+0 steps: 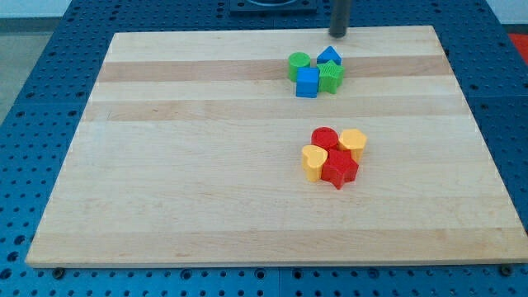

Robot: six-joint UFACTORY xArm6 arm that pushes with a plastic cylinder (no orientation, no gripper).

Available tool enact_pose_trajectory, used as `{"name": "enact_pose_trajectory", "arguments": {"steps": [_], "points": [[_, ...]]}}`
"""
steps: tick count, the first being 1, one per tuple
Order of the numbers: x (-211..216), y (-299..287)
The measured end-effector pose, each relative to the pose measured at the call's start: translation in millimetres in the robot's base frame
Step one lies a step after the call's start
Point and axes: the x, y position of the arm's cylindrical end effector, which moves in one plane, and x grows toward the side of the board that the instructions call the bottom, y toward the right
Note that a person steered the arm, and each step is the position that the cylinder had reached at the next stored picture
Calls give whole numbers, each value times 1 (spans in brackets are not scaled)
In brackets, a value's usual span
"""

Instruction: Push the green circle to the left side of the board

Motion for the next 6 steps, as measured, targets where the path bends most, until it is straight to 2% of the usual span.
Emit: {"name": "enact_pose_trajectory", "arguments": {"steps": [1,3,4,6], "points": [[41,-27],[90,-30],[96,-52],[63,-142]]}}
